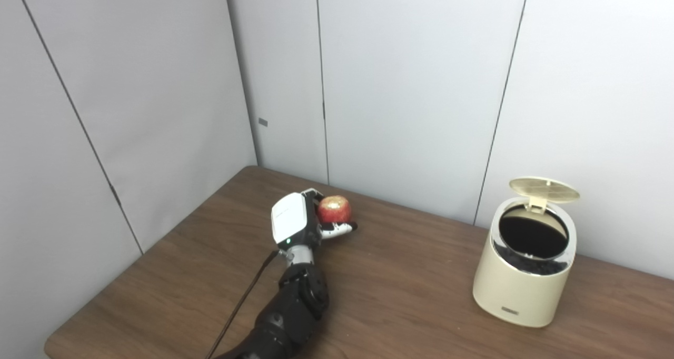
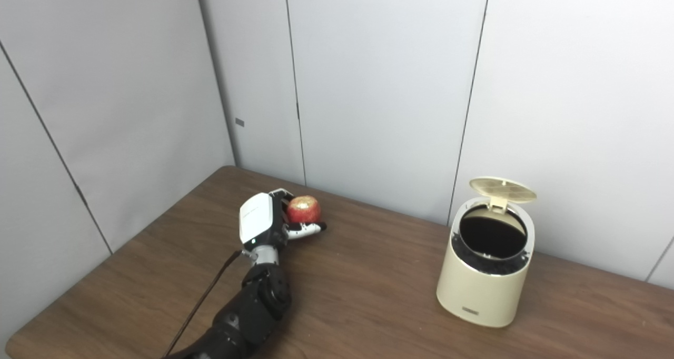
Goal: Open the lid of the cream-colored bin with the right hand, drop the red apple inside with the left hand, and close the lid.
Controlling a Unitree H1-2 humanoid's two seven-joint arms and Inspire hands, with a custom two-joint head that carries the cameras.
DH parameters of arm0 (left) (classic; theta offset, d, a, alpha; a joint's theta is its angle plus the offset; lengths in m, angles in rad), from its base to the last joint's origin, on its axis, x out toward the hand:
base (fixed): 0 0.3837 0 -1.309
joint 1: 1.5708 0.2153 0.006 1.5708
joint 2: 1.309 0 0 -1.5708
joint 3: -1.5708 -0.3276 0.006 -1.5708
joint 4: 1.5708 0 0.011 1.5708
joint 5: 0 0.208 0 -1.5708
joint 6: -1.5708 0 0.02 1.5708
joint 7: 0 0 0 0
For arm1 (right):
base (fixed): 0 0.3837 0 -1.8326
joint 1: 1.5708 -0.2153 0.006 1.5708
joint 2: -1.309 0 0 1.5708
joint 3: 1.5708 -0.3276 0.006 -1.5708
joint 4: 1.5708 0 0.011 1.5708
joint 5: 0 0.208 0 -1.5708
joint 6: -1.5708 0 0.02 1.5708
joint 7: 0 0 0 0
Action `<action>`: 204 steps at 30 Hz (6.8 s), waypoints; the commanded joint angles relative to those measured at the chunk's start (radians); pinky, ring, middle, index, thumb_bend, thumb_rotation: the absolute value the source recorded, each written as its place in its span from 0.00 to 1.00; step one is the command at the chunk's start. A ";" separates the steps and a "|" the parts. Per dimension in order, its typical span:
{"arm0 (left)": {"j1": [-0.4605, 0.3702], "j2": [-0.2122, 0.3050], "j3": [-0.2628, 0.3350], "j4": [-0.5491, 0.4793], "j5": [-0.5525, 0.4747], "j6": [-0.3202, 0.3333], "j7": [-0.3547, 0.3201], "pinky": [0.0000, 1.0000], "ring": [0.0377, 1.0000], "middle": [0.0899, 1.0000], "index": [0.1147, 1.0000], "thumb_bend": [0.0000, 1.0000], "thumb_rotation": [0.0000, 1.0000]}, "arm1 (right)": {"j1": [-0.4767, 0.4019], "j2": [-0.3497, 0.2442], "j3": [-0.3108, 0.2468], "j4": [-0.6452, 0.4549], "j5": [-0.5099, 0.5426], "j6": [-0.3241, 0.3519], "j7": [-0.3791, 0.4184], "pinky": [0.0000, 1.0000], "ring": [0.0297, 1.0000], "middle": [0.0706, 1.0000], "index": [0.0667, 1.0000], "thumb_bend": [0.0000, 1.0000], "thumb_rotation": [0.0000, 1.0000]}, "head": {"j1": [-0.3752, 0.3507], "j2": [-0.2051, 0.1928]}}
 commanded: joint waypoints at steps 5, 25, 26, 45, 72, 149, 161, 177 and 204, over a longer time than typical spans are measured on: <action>0.012 0.006 -0.012 0.012 0.005 -0.011 0.014 0.23 0.27 0.36 0.44 0.52 0.00 | -0.002 0.007 0.001 -0.014 0.004 -0.001 -0.006 0.41 0.59 0.64 0.63 0.76 1.00 | -0.008 0.001; 0.169 0.050 0.088 -0.434 -0.142 -0.165 -0.199 0.32 0.38 0.44 0.43 0.51 0.00 | -0.003 0.093 0.050 -0.063 -0.049 0.017 -0.022 0.27 0.37 0.65 0.66 0.43 0.83 | -0.325 0.014; 0.173 0.049 0.097 -0.466 -0.152 -0.162 -0.216 0.31 0.38 0.44 0.44 0.51 0.00 | -0.003 0.098 0.055 -0.069 -0.063 0.019 -0.024 0.37 0.49 0.65 0.66 0.33 0.71 | -0.337 0.014; 0.176 0.006 0.088 -0.807 -0.119 -0.323 -0.401 0.30 0.39 0.42 0.45 0.50 0.00 | -0.014 0.198 0.090 -0.098 -0.140 0.089 -0.053 0.54 0.65 0.66 0.66 0.23 0.11 | -0.508 0.000; 0.140 -0.142 -0.056 -0.859 0.100 -0.411 -0.463 0.28 0.38 0.45 0.44 0.50 0.00 | -0.031 0.212 0.113 -0.055 -0.120 0.099 -0.096 0.57 0.67 0.67 0.67 0.24 0.14 | -0.536 -0.012; -0.127 -0.169 -0.219 -0.402 0.170 -0.345 -0.450 0.32 0.40 0.48 0.51 1.00 0.20 | -0.030 0.234 0.142 -0.068 -0.132 0.118 -0.113 0.58 0.67 0.67 0.67 0.24 0.07 | -0.566 -0.008; -0.126 -0.170 -0.218 -0.406 0.178 -0.324 -0.458 0.33 0.40 0.50 0.53 1.00 0.21 | -0.031 0.228 0.144 -0.066 -0.140 0.117 -0.116 0.57 0.66 0.66 0.67 0.24 0.09 | -0.567 -0.006; -0.121 -0.166 -0.220 -0.420 0.171 -0.308 -0.481 0.32 0.39 0.49 0.56 1.00 0.20 | -0.032 0.230 0.147 -0.066 -0.131 0.116 -0.115 0.56 0.66 0.66 0.66 0.25 0.08 | -0.568 -0.005; -0.104 -0.162 -0.206 -0.391 0.148 -0.411 -0.396 0.27 0.33 0.43 0.48 0.91 0.11 | -0.040 0.228 0.149 -0.057 -0.133 0.125 -0.118 0.57 0.67 0.66 0.67 0.25 0.11 | -0.563 -0.007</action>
